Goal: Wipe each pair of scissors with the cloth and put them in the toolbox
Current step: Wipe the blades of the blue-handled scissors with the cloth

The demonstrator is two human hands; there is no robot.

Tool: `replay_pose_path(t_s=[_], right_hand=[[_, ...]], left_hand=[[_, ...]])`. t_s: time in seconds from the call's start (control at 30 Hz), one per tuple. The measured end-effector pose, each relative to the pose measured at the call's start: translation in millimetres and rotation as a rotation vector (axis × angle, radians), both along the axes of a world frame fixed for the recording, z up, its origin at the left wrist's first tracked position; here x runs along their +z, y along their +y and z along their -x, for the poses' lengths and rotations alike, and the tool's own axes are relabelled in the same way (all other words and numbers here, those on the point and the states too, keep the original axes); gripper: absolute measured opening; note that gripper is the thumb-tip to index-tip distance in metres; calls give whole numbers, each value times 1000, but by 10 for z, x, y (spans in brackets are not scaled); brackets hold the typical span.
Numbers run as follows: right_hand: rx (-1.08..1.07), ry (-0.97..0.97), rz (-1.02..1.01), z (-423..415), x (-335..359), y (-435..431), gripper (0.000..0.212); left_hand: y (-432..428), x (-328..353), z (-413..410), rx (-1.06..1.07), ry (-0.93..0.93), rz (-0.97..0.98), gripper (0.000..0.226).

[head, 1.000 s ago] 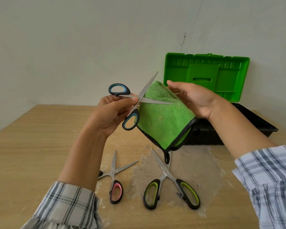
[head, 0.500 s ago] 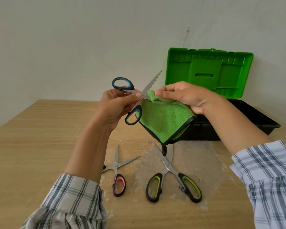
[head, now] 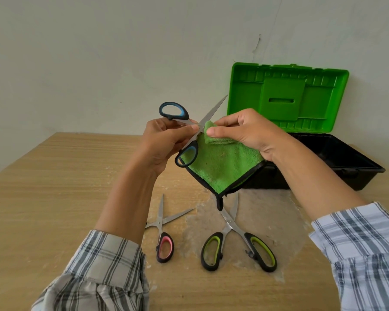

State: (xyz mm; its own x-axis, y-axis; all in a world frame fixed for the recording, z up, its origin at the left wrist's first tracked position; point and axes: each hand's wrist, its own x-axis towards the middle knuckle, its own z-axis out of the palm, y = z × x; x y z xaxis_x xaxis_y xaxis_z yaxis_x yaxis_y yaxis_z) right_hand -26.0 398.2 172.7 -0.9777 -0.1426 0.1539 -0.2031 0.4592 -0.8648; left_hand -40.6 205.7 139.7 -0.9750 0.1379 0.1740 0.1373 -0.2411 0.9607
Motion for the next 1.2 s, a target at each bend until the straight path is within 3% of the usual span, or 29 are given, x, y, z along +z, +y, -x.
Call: replay_pose_path(t_s=[0.13, 0.27, 0.6, 0.83, 0.97, 1.1, 1.2], right_hand=[[-14, 33, -2, 21, -48, -32, 4], [-31, 30, 28, 19, -78, -47, 17], [-55, 19, 45, -53, -66, -34, 15], [-65, -14, 47, -109, -53, 125, 11], [-60, -77, 110, -133, -80, 296, 10], [-117, -137, 234, -162, -111, 537, 35], [-133, -149, 357, -180, -97, 670, 36]], left_hand=[[26, -9, 0, 10, -12, -4, 8], [19, 0, -11, 18, -14, -12, 9], [-11, 48, -53, 27, -19, 10, 21], [-70, 68, -49, 32, -16, -6, 8], [-122, 69, -41, 46, -22, 2, 8], [-282, 68, 6, 68, -45, -35, 7], [-315, 69, 11, 44, -45, -38, 10]])
